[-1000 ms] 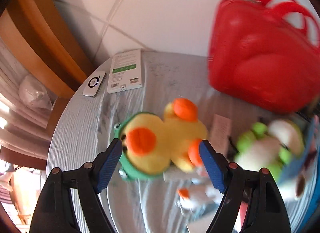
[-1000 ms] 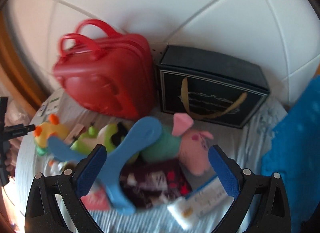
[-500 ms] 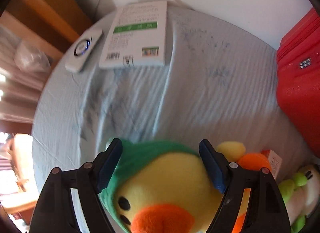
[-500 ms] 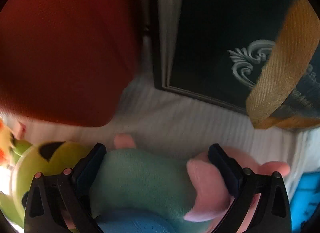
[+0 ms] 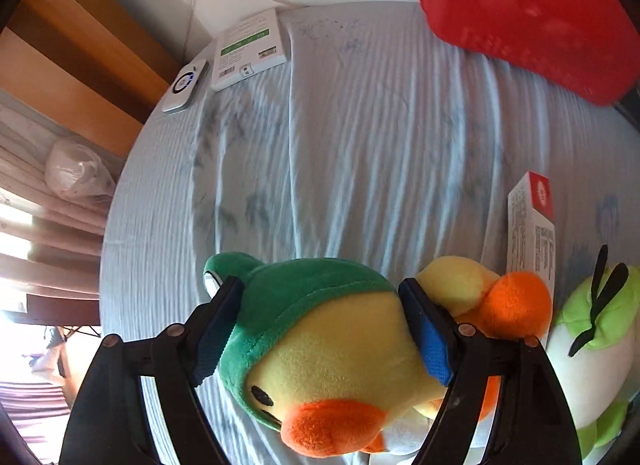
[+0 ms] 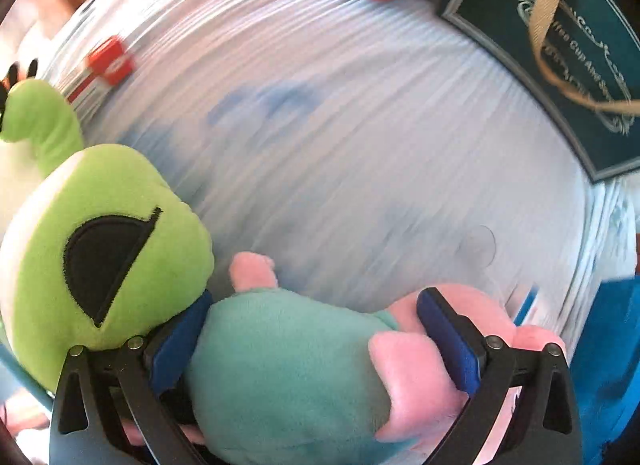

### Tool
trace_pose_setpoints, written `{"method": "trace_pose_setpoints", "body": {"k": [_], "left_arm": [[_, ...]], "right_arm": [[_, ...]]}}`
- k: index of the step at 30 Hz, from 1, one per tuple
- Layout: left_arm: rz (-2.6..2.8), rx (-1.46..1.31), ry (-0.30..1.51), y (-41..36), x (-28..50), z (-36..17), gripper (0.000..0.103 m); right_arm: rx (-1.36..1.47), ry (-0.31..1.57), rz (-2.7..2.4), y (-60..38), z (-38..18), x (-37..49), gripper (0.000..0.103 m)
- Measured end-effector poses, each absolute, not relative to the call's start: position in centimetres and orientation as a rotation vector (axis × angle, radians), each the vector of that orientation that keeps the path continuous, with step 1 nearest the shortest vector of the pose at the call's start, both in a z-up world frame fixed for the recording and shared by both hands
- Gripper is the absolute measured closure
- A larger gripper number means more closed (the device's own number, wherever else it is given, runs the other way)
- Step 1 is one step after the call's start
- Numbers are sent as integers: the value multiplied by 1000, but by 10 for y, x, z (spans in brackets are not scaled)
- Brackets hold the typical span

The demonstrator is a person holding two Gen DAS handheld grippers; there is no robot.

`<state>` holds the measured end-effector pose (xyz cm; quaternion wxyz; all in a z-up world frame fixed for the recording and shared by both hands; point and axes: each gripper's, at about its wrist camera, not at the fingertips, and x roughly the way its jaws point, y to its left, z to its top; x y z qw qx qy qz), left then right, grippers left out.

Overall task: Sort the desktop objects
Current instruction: 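Grasp the yellow duck plush's head with the left tool while the right tool grips its body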

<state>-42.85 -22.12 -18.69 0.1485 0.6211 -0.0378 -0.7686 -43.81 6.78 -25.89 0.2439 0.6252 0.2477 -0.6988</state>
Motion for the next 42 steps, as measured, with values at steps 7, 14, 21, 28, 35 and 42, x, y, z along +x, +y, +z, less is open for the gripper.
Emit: {"method": "trace_pose_setpoints", "body": {"k": [7,14,21,28,35,42], "left_arm": [[-2239,1679,-92,-231,-369,-169,24],[-2310,1591,75,-250,-350,-157,24],[-2331,1489,98,-260,-330,-160,24],[-2341,1585,187,-269,-332,-177,24],[-2337,1606,199,-262,-308,-183,24],[-2316,1640,232,-259,-308,-207,24]], "right_arm": [[1632,761,-2020,69,-224,-405,0],[1325,519,-2159,3,-133,-392,0],[1243,378,-1930,-111,-126,-370,0],[1330,396,-1785,-166,-171,-351,15],[1408,378,-1679,-172,-204,-339,22],[1395,436,-1652,-181,-220,-320,47]]}}
